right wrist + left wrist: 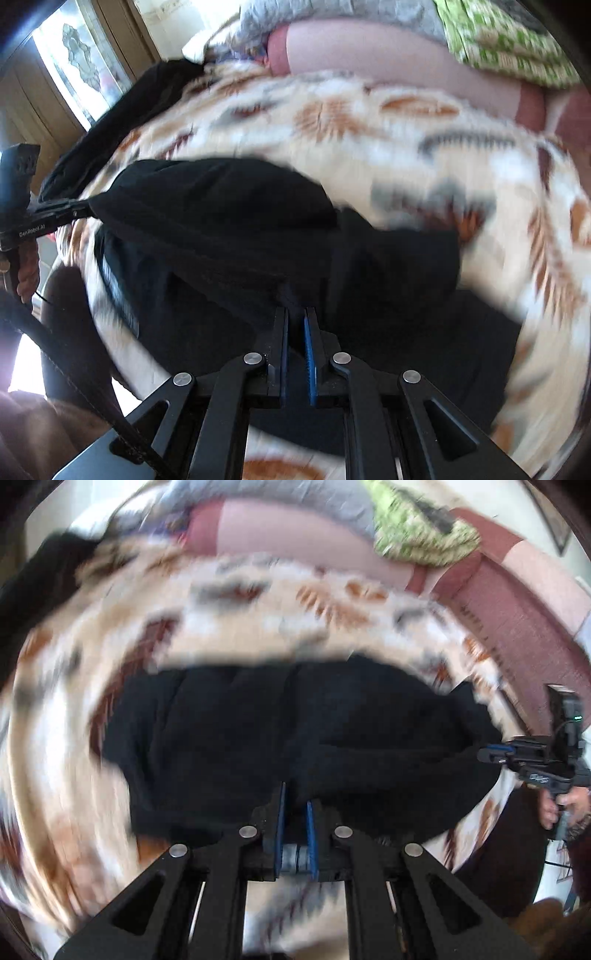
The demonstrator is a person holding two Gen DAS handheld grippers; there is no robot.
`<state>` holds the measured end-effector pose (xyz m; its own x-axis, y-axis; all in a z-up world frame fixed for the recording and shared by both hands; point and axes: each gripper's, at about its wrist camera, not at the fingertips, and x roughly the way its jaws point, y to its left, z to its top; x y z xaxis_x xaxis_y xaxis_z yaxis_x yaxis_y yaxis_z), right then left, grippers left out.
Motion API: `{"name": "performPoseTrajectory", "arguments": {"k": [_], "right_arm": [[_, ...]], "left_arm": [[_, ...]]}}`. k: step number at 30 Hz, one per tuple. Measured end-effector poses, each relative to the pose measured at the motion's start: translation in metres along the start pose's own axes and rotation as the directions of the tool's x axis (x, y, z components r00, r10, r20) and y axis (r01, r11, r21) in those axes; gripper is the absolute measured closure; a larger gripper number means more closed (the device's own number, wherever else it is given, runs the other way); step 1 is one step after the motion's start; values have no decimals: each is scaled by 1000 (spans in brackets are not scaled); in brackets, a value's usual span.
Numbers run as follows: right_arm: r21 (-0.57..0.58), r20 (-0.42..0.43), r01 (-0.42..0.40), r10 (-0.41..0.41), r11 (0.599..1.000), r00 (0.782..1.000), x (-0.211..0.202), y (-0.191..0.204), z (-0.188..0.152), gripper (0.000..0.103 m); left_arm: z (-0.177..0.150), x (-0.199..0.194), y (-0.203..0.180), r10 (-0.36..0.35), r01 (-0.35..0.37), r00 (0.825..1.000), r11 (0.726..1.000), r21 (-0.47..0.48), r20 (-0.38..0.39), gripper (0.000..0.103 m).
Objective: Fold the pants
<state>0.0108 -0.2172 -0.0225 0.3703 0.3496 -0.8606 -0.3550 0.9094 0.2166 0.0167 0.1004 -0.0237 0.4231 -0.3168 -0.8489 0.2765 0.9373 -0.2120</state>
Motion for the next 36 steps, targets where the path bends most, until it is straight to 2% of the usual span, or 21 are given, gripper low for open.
{"name": "performPoseTrajectory", "arguments": {"k": [2,5,8,9,12,13,14,16,19,20,21,22,23,25,26,28,30,33,36], "right_arm": [[27,-29,-7,8,1000,1000,3,3,-23,92],[57,-47,61,-58,997,997,-5,2,-48,82],[107,-3,125,-125,986,992,-29,-10,-56,71],[133,24,141,-146,981,989,-39,-15,-56,69],[173,93,178,-196,969,976,-58,-22,-41,59],[175,112,183,-204,967,973,-59,-20,-32,51],[172,125,185,-207,968,970,-58,-16,-23,45],[145,150,198,-219,969,964,-43,-4,-3,41],[90,122,279,-288,956,950,-3,12,26,41],[76,104,305,-311,949,945,10,14,29,42],[58,71,339,-342,939,937,25,14,33,50],[41,34,371,-372,928,927,36,12,34,87],[51,14,387,-388,921,921,40,7,30,95],[135,43,343,-351,930,935,24,-8,21,95],[180,68,330,-346,927,936,8,-16,14,95],[264,111,334,-373,905,921,-27,-34,-5,95],[367,117,297,-361,882,925,-52,-57,-30,95],[496,67,262,-337,828,939,-66,-89,-69,94],[592,11,235,-300,771,954,-63,-113,-99,88]], "left_arm": [[-16,-1,0,33,-33,999,999,-17,-7,89],[-26,-13,-2,69,-69,998,997,-27,-4,86],[-32,-32,2,116,-115,993,993,-32,22,71],[-32,-37,3,132,-131,991,991,-37,32,65],[-33,-50,5,175,-172,983,984,-55,56,64],[-31,-53,5,181,-176,981,982,-64,69,64],[-28,-58,3,178,-171,980,982,-78,90,64],[-23,-62,-2,152,-142,981,986,-89,116,60],[-10,-59,-14,125,-112,983,989,-100,132,51],[-7,-58,-17,117,-104,984,989,-101,133,51],[-3,-55,-21,105,-93,985,991,-97,134,50],[1,-51,-24,101,-89,986,992,-94,133,50],[3,-48,-26,98,-87,986,992,-91,133,50],[6,-42,-29,96,-85,987,993,-81,132,50],[7,-37,-29,97,-87,987,993,-77,129,50],[7,-28,-31,99,-90,988,993,-75,118,50],[5,-18,-32,100,-92,990,993,-78,102,50],[0,-6,-34,103,-98,992,993,-73,72,50],[-7,3,-40,142,-140,989,989,-49,47,50]]}}
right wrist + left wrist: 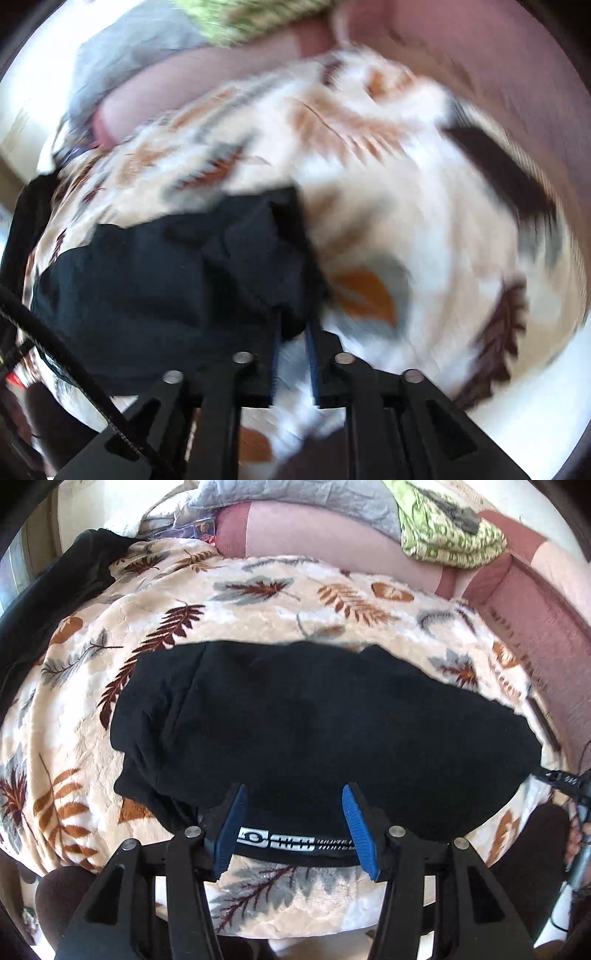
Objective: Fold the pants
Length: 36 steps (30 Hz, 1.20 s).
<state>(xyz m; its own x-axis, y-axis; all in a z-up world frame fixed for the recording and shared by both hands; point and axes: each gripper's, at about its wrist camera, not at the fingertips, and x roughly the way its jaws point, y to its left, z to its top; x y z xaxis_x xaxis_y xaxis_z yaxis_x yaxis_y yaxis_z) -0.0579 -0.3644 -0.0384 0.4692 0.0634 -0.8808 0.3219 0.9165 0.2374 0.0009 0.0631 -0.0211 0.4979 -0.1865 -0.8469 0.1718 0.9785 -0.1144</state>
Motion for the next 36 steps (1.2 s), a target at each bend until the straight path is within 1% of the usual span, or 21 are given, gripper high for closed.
{"name": "performPoseTrajectory", "arguments": {"k": [1,2,5,7,9,12,14,15,16,17,18,19,20,21,22,23,27,29,31,34,36], "right_arm": [[48,-11,26,-25,999,1000,-1,-12,-3,87],[83,-10,26,-25,996,1000,-3,-23,-5,84],[167,39,42,-49,985,998,-21,-41,-5,83],[148,92,35,-49,988,995,-33,-37,1,83],[102,123,0,-13,995,992,-39,-24,7,83],[27,116,-58,55,998,992,-33,6,18,83],[-12,95,-104,105,994,990,-21,29,24,83],[-34,75,-122,124,992,989,-13,40,27,81],[-47,59,-126,128,991,990,-6,46,28,75],[-60,40,-126,128,990,991,3,56,29,68],[-77,20,-123,125,989,992,12,65,31,65],[-90,8,-112,113,990,994,19,73,32,64],[-111,2,-80,81,991,997,24,81,33,61],[-140,13,-58,60,988,998,24,92,34,61],[-165,24,-70,75,984,997,23,101,35,61],[-200,31,-106,115,974,993,19,114,37,61],[-345,54,-144,173,928,984,10,168,52,61],[-409,44,-185,222,894,974,20,201,65,58],[-451,13,-209,241,868,971,40,229,81,55],[-462,-57,-248,251,851,966,78,259,100,55],[-457,-126,-271,240,847,963,108,275,108,55]], "left_arm": [[-2,1,-1,8,-8,1000,1000,5,-2,50],[-4,2,-2,16,-15,1000,1000,11,-6,50],[-7,6,1,18,-18,1000,1000,-4,-22,50],[-9,9,6,13,-14,999,1000,-28,-33,48],[-9,11,8,12,-14,999,999,-48,-41,48],[-10,8,19,34,-37,999,996,-86,-34,48],[-10,6,36,77,-81,996,986,-147,-33,48],[-10,6,48,96,-103,994,976,-190,-44,46],[-12,8,62,107,-120,992,961,-248,-63,37],[-15,11,83,90,-116,992,936,-334,-92,32],[-22,13,105,35,-79,993,897,-435,-109,31],[-27,11,119,-20,-25,996,869,-494,-86,32],[-29,8,126,-52,11,997,857,-515,-65,32],[-31,3,131,-54,17,997,853,-521,-56,32],[-32,1,134,-9,-25,998,860,-510,-64,32],[-33,1,135,18,-50,997,863,-502,-69,32],[-38,2,126,72,-98,995,885,-456,-73,32],[-39,1,120,96,-116,993,892,-438,-66,32],[-41,-1,121,90,-104,995,893,-438,-53,32],[-41,-9,128,28,-33,999,879,-476,-18,32],[-40,-17,131,18,-11,1000,875,-484,9,32]]}}
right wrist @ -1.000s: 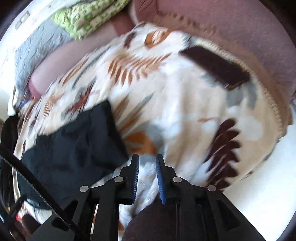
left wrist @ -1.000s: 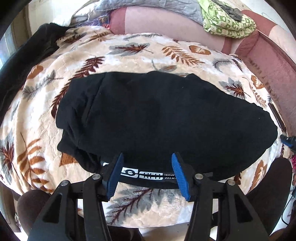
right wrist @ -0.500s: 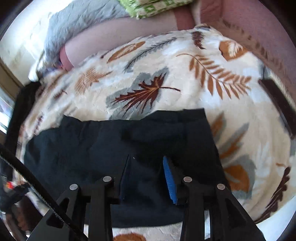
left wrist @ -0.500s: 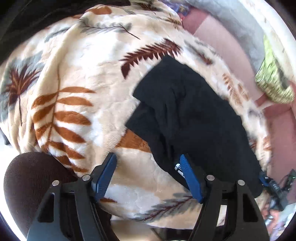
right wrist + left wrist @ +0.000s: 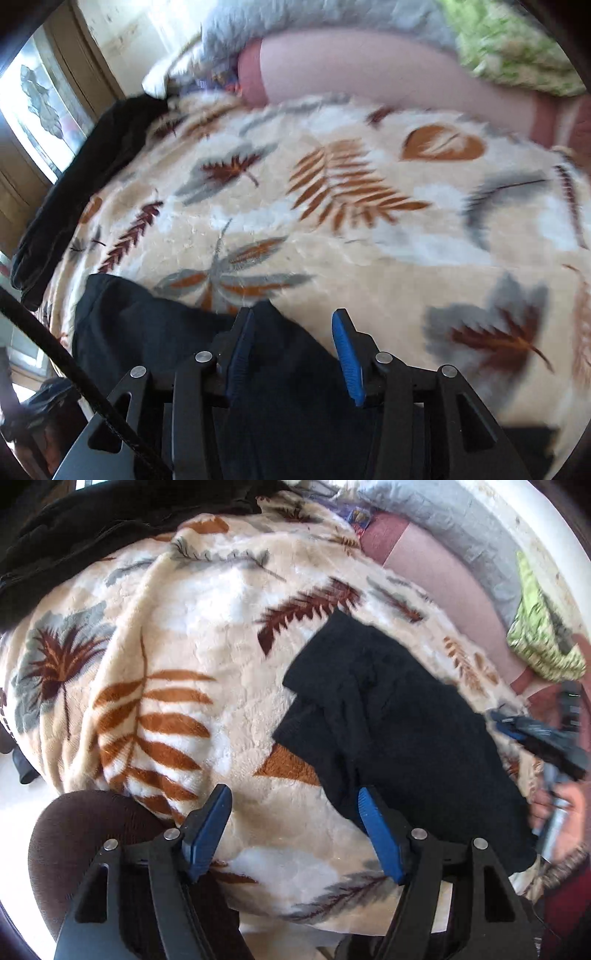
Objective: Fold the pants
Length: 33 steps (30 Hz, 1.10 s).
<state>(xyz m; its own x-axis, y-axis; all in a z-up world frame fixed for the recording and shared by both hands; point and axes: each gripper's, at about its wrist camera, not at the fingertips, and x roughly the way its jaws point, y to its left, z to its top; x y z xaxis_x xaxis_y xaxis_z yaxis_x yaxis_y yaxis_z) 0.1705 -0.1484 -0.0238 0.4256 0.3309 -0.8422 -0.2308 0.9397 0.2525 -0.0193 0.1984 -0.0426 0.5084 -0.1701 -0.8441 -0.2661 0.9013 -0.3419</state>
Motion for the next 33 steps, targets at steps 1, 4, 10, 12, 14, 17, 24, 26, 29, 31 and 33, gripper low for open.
{"name": "performPoseTrajectory", "arguments": {"k": [1,4,10,12,14,17,24,26,29,31,33], "right_arm": [[3,-52,-13,13,1000,999,18,1,6,55],[-27,-134,-69,65,997,989,41,9,11,99],[-34,-77,40,-42,999,996,40,13,30,101],[-60,-31,178,-180,982,983,42,15,33,103],[-81,8,301,-302,950,953,40,14,37,102],[-3,59,271,-270,963,961,13,16,35,101],[-370,45,-68,91,926,995,-26,159,-19,66],[-484,2,-122,140,867,990,-19,204,-42,66],[-596,-15,-123,142,793,990,1,256,-72,66],[-644,-19,-101,116,759,993,18,280,-83,66],[-685,-13,-52,59,727,998,40,295,-91,66]], "left_arm": [[1,-8,3,-4,3,1000,1000,4,23,32],[7,-20,6,-2,1,998,1000,10,68,32],[16,-17,12,0,2,997,1000,-23,75,32],[13,-16,12,4,-2,998,1000,-29,67,32],[12,-16,15,11,-9,998,999,-37,61,32],[14,-23,23,20,-15,996,998,-62,85,32],[21,-45,51,52,-29,988,987,-157,149,32],[18,-50,57,54,-27,986,985,-171,157,32],[14,-56,68,44,-12,986,981,-191,163,32],[12,-59,75,39,-4,985,979,-204,168,32],[9,-63,83,33,6,984,976,-216,175,32]]}}
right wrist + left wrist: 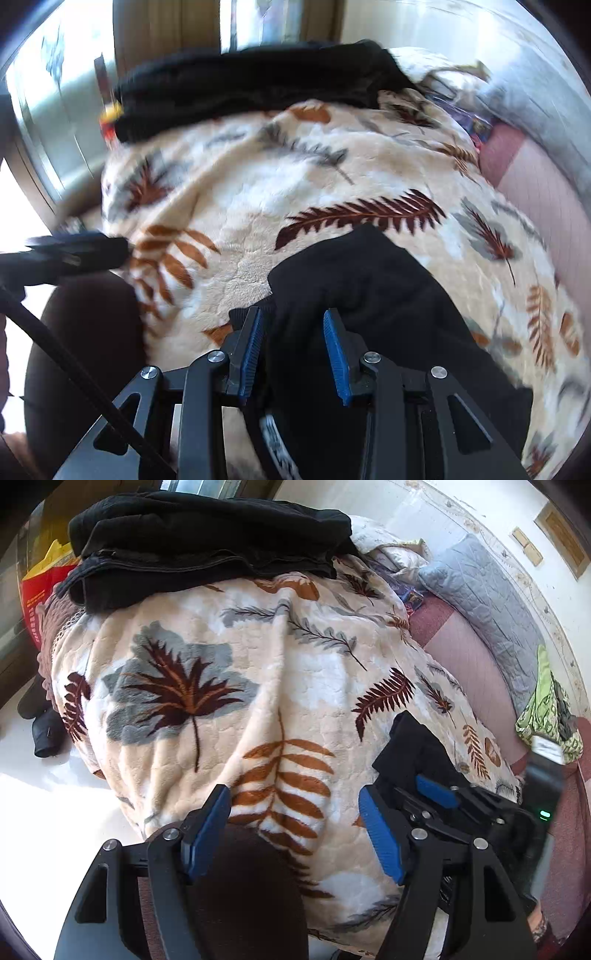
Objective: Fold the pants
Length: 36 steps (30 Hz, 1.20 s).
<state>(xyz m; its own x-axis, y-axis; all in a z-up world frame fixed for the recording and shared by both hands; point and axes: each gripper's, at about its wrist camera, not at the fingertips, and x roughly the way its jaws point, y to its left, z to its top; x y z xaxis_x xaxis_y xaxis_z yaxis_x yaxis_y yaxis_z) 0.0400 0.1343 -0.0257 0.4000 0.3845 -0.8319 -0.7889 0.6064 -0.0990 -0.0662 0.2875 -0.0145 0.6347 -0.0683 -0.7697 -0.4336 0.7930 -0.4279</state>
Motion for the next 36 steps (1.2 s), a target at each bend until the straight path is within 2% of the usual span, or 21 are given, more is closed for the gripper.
{"name": "performPoseTrajectory", "arguments": {"k": [1,2,3,4,9,12,15,18,19,22,23,26,29,32,33,36], "right_arm": [[1,-28,14,-14,1000,1000,10,1,0,79],[26,-39,5,-4,1000,999,11,-2,-2,85],[78,-36,-28,31,997,999,11,-10,-2,86],[121,-33,-58,62,991,998,7,-17,-2,94],[294,28,-204,205,934,978,-18,-37,4,94],[323,34,-271,275,907,961,-21,-31,5,94],[328,0,-285,302,901,953,-10,-18,-1,94],[339,-38,-298,329,893,943,5,-9,-10,89],[348,-30,-312,343,884,939,6,-8,-12,84],[385,4,-389,420,837,908,2,-10,-15,56],[391,18,-408,437,825,899,-2,-11,-15,53],[372,72,-422,427,827,901,-22,-13,-16,53],[396,145,-444,422,804,895,-40,-26,-21,53],[467,154,-392,364,793,919,-41,-49,-37,53],[495,144,-378,355,782,924,-38,-57,-45,53],[608,109,-350,362,713,926,-26,-82,-87,52]], "left_arm": [[0,-2,3,-5,5,1000,1000,-6,3,32],[0,-4,8,-10,10,1000,1000,-14,8,32],[1,-6,13,-15,15,1000,1000,-23,15,32],[1,-7,16,-18,18,1000,999,-28,19,32],[7,-10,27,-41,43,998,997,-56,38,32],[7,-9,29,-44,46,998,997,-60,35,32],[6,-9,31,-43,44,999,997,-64,25,32],[5,-11,32,-34,36,999,997,-67,26,32],[6,-12,33,-31,33,999,997,-68,28,32],[7,-15,33,-24,26,999,997,-74,37,32],[7,-16,33,-21,24,999,997,-72,40,32],[7,-18,28,-15,18,999,998,-59,44,32],[6,-18,22,-14,16,999,999,-44,40,32],[5,-18,16,-18,19,999,999,-29,34,32],[4,-18,14,-17,18,999,1000,-24,34,32],[2,-19,9,-11,11,999,1000,-8,33,32]]}}
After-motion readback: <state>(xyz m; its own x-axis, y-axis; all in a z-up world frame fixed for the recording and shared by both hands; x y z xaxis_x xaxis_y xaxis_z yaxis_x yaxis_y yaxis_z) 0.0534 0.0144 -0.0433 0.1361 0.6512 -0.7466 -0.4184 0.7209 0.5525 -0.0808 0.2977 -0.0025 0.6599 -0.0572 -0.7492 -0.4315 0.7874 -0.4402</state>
